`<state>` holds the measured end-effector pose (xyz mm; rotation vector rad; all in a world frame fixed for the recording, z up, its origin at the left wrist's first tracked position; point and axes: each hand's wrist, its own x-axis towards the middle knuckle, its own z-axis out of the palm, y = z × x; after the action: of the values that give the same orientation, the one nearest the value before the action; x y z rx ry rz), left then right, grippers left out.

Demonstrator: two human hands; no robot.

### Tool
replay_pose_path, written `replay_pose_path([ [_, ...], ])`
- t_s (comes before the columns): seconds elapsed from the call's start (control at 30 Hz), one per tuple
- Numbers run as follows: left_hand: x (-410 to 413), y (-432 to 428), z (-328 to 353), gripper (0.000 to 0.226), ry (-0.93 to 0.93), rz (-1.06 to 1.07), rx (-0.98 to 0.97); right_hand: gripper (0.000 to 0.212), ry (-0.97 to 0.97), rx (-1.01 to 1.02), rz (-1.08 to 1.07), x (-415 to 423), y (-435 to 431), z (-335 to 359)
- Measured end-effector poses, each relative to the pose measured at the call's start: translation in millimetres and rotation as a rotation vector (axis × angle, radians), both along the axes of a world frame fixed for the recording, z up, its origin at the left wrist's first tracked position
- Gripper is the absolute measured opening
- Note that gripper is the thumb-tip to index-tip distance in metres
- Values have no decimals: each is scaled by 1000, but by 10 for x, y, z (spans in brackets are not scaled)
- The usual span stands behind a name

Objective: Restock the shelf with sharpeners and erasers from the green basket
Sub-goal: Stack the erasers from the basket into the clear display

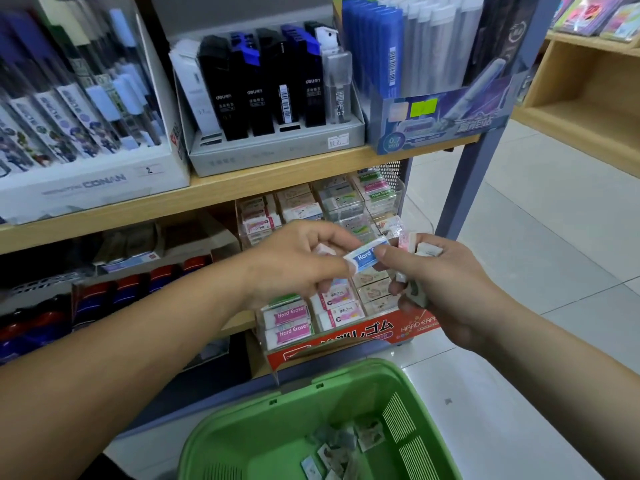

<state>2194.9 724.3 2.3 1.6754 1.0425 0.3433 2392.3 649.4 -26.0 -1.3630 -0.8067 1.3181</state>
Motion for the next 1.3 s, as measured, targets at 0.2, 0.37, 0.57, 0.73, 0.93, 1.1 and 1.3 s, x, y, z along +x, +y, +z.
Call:
replay_pose_path([
  [0.2, -456, 119, 113, 19, 211, 30, 260, 26, -47, -5, 81, -174, 60, -17],
  [0.37, -818, 101, -90, 14, 378, 32, 346, 35, -80, -50, 156, -349, 93, -81],
  [0.57, -898, 30, -225, 14, 245, 29, 361, 25, -111, -51, 178, -509, 98, -95],
  [0.73, -914, -22, -289, 11, 293, -124, 273, 24, -153, -53, 214, -492, 92, -125],
  [0.93, -890, -71, -362, 10, 385, -195, 359, 24, -153, -56, 277, -469, 49, -136],
  [1.1, -896, -103, -345, 19, 419, -213, 340, 27, -187, -71, 291, -475, 48, -138],
  [1.3, -855, -151, -337, 30, 512, -228, 463, 22, -282, -50, 350, -573, 6, -164],
])
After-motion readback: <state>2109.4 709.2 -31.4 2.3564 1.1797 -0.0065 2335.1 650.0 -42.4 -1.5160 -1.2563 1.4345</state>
